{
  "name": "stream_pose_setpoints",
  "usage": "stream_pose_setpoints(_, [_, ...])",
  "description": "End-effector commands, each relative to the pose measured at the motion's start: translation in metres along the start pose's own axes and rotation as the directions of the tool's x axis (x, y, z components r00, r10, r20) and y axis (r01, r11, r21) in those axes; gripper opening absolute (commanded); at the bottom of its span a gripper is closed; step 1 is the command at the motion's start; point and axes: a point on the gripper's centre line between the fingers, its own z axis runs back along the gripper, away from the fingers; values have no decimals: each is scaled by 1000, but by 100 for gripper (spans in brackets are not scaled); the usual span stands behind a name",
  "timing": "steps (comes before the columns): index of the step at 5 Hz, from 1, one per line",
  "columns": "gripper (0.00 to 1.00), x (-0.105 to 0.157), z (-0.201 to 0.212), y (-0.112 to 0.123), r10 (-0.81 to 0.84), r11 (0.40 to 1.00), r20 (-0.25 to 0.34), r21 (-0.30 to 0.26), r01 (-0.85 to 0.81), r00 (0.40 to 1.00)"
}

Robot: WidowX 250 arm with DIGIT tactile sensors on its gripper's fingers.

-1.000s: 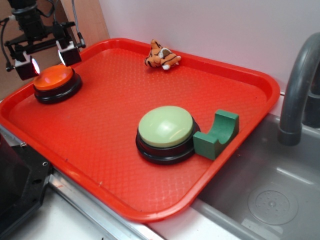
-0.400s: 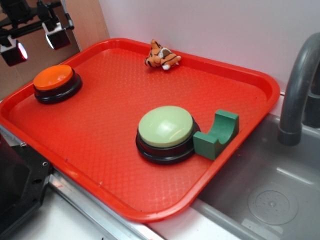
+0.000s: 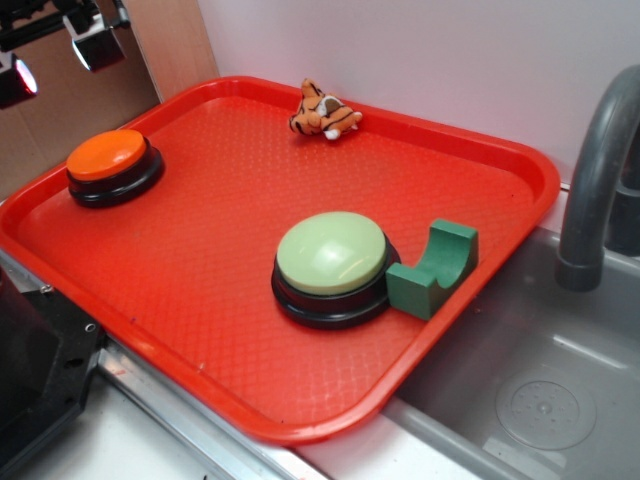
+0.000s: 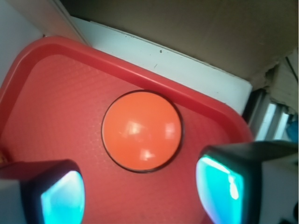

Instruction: Push the orange button.

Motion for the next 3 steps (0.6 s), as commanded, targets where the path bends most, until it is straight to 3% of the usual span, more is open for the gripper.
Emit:
stream_pose_setpoints(1, [100, -7, 27, 6, -56, 998, 98, -19, 58, 994])
stream_pose_setpoints(3, [100, -25, 42, -2, -229, 972, 158, -9, 233, 961])
